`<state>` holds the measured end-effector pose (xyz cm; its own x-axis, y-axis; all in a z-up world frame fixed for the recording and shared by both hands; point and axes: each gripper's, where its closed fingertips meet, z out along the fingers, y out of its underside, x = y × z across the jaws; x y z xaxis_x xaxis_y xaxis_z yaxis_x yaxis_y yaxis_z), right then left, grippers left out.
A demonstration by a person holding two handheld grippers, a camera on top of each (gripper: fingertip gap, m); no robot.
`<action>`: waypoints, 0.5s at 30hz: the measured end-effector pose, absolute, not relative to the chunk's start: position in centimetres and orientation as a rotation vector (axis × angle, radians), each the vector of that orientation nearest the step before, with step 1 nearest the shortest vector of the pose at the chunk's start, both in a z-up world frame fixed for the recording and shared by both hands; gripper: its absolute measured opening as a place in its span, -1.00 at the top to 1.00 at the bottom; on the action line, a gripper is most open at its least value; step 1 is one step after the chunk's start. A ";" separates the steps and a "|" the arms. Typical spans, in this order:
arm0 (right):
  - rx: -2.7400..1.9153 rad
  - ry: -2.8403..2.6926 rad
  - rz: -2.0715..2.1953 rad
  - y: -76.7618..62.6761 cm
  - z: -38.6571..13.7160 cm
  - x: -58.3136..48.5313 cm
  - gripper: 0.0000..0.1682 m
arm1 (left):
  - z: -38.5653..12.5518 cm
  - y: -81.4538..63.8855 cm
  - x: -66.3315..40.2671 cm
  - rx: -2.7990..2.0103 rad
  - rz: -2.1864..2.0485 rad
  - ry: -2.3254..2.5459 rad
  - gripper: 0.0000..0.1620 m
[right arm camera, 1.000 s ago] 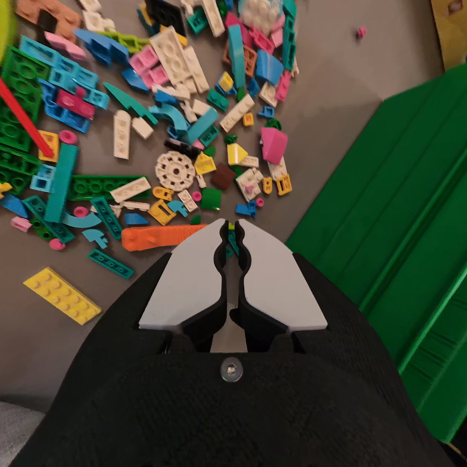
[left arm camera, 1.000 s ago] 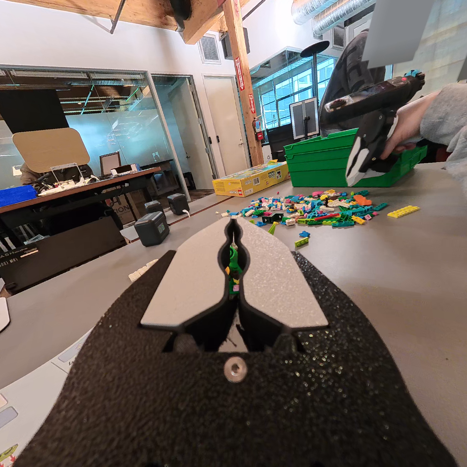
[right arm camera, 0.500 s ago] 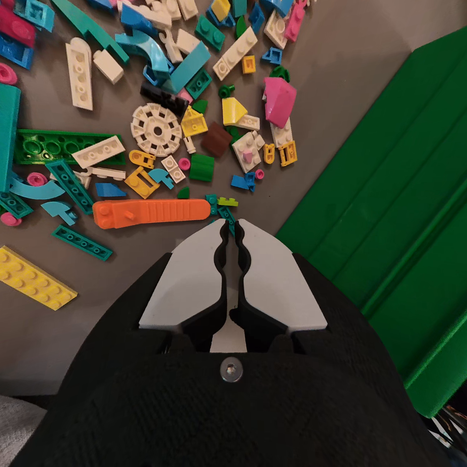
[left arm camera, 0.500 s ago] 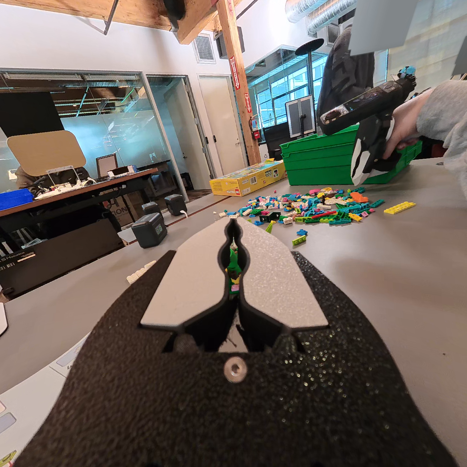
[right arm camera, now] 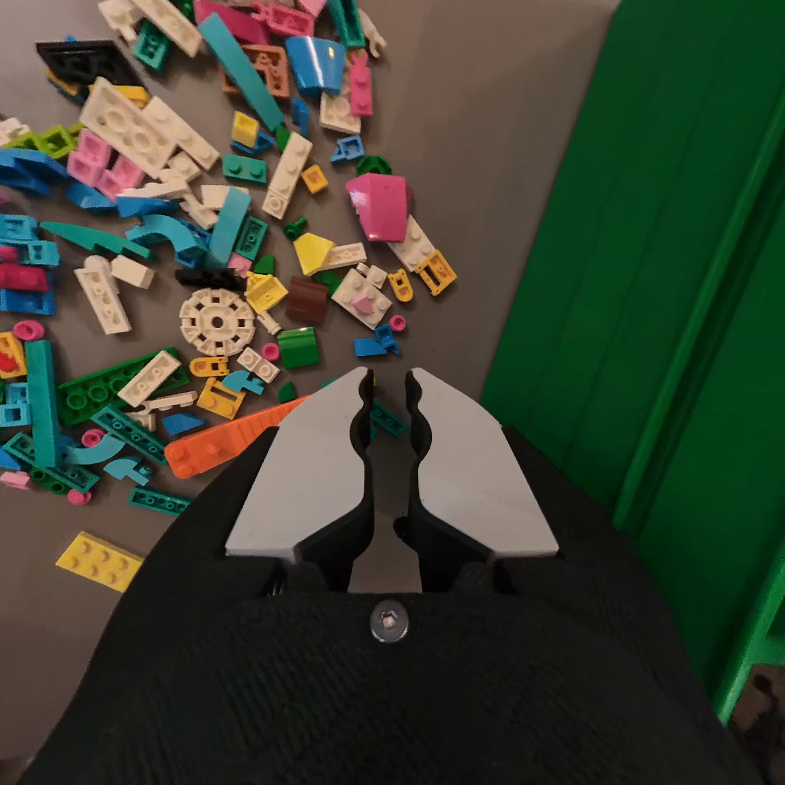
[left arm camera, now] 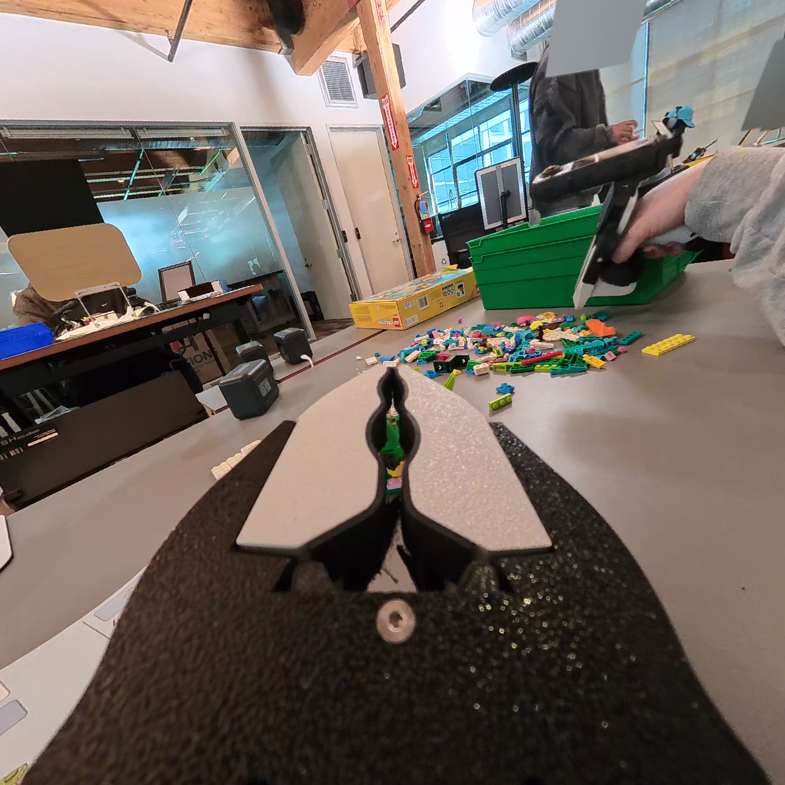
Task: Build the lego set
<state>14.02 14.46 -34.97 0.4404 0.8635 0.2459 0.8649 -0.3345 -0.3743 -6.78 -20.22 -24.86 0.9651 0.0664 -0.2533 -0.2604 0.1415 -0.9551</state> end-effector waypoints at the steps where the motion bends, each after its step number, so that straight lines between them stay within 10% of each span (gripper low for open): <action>1: -2.270 -1.431 -0.018 14.6 -35.1 14.2 0.84 | -24.9 -20.2 -6.8 -1.410 0.238 0.165 1.00; 15: -2.413 -1.359 0.040 14.1 -36.5 14.4 0.74 | -24.9 -20.2 -6.7 -1.411 0.239 0.175 1.00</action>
<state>14.39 14.09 -36.48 0.5347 0.8308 0.1544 0.8204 -0.4666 -0.3303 -6.73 -20.18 -24.92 0.9633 0.0604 -0.2615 -0.2676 0.1415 -0.9531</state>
